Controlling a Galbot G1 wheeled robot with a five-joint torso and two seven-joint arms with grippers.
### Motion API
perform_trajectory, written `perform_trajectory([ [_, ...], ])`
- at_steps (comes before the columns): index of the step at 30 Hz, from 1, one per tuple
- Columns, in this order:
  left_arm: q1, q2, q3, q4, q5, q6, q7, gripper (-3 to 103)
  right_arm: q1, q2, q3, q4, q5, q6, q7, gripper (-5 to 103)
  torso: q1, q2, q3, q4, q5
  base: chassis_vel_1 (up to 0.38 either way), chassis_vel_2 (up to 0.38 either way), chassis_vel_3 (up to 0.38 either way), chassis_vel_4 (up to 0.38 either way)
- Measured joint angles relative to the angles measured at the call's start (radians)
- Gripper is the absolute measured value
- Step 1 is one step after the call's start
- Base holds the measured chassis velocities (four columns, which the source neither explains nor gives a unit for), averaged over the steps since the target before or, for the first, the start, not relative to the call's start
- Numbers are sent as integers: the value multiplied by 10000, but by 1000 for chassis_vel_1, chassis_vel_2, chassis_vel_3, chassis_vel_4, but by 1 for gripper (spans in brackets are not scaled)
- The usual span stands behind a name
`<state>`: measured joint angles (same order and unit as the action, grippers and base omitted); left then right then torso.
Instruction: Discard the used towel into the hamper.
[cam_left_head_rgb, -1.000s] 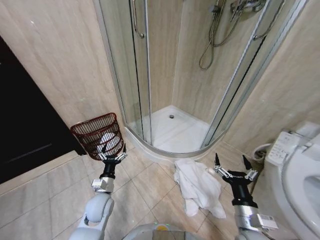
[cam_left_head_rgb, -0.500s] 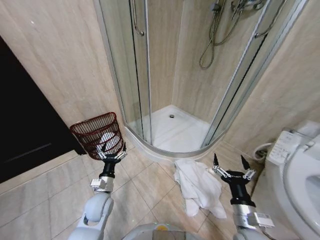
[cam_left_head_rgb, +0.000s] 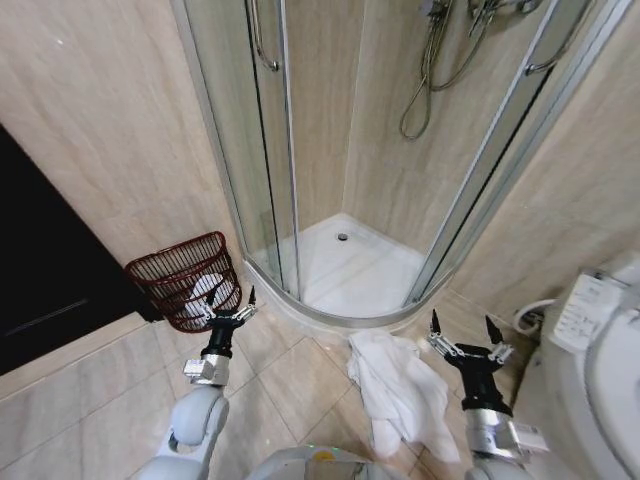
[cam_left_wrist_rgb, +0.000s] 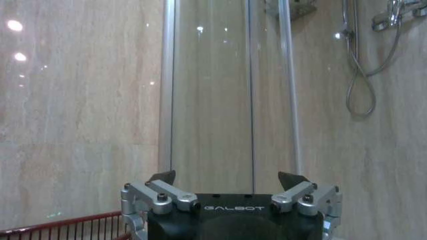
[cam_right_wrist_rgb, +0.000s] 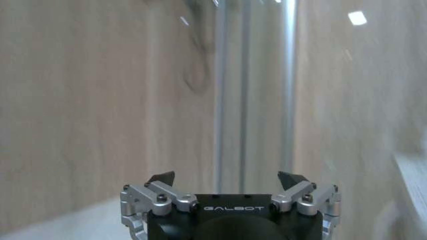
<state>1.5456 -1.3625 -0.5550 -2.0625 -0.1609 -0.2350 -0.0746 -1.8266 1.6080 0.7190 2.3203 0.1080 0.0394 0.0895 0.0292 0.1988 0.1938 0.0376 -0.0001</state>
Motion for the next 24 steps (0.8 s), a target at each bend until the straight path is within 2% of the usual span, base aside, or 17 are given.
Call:
perform_trajectory([
  [3, -132, 46, 87, 145, -24, 18, -2, 100, 590, 0, 325, -1468, 518, -560, 91, 100, -1, 8, 5, 2, 2, 58, -32, -47, 21],
  [9, -276, 188, 110, 196, -60, 78, -3, 100, 745, 1, 345, -2488, 987, -1055, -250, 100, 2, 14, 11, 0, 2, 0, 0, 0, 0],
  [14, -325, 307, 57, 261, -173, 122, -2, 100, 828, 1, 339, -3391, 1045, -1322, -1135, 100, 5, 20, 15, 1, 1, 0, 0, 0, 0],
  [15, -328, 324, 55, 308, -185, 119, -1, 100, 891, 1, 340, -3729, 1013, -1590, -1493, 100, 6, 21, 16, 0, 1, 0, 0, 0, 0],
  [19, -332, 310, 81, 353, -199, 99, 0, 100, 1184, 1, 313, -4238, 1181, -2203, -1985, 100, 6, 26, 18, 0, 0, 0, 0, 0, 0],
  [21, -336, 276, 95, 390, -259, -8, 0, 100, 1704, 1, 318, -4874, 1159, -2648, -2566, 100, 6, 28, 19, 0, 1, 0, 0, 0, 0],
  [24, -349, 268, 88, 431, -323, -155, -22, 100, 2179, 1, 290, -5418, 990, -2873, -2759, 100, 7, 29, 20, 1, 1, 0, 0, 0, 0],
])
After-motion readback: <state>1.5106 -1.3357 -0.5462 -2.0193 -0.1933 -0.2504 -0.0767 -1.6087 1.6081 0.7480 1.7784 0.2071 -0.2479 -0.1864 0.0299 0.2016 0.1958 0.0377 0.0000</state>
